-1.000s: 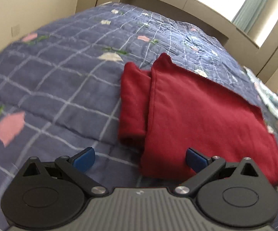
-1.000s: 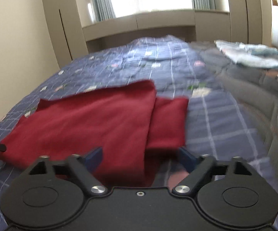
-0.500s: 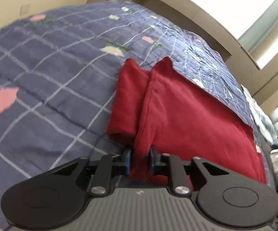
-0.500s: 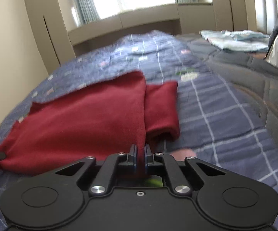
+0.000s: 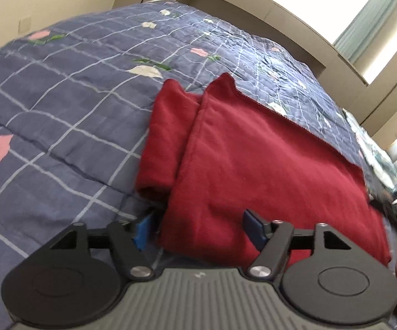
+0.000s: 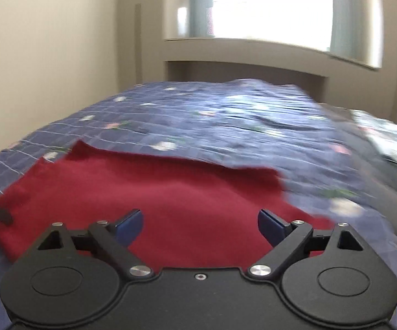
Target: Fold small clothes
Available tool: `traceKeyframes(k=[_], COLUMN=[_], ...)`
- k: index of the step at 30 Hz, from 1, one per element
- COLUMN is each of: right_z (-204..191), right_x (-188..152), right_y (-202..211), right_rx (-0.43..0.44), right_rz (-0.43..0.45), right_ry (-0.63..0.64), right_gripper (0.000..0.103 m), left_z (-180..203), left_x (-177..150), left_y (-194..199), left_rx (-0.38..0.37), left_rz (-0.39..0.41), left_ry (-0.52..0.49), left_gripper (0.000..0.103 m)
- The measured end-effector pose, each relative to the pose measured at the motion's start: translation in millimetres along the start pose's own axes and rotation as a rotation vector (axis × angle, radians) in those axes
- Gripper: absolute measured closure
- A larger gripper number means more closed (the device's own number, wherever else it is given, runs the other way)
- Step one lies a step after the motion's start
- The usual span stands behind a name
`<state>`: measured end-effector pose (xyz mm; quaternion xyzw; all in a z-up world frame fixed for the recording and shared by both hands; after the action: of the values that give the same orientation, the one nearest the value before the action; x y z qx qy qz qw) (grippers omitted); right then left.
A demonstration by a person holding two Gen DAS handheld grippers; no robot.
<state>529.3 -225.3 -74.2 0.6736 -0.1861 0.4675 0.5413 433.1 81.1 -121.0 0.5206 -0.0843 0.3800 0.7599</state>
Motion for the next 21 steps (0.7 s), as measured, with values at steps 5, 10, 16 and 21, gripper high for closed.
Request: traceKeyframes(k=[5, 10, 16, 21], right_z=[-13.6, 18.9, 24.3, -26.7], right_x=[24.0, 32.2, 33.3, 15.8], right_y=[-81.2, -118.7, -95.8, -37.0], right_rx=[0.131, 0.028, -0.101, -0.164], right_rz=[-0.09, -0.101, -0.073, -0.016], right_ry=[-0.071, -0.118, 0.001, 0.188], right_gripper=[0.024, 0.038, 0.031, 0.002], left_z=[5.3, 8.2, 8.1, 3.9], left_x=[-4.3, -5.8, -7.1, -2.7], left_y=[0.3, -1.9, -2.6, -2.3], left_rx=[0.0, -0.011, -0.02, -0.032], left_rz=[0.011, 0.008, 0.017, 0.025], left_ry=[-0.048, -0.068, -0.051, 0.015], left_gripper=[0.023, 0.016, 0.013, 0.012])
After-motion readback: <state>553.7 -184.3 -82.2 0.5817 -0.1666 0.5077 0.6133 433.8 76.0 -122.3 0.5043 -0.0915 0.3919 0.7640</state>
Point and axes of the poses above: each gripper's, at about its wrist camera, not at the fingertips, and y roughly against the way its jaws point, z to its right, x to its top, the point moved 6 cm from there along -y, roughly the way its jaws point, and after that the axes turned 5 degrees about y, right-handed, at the moved point
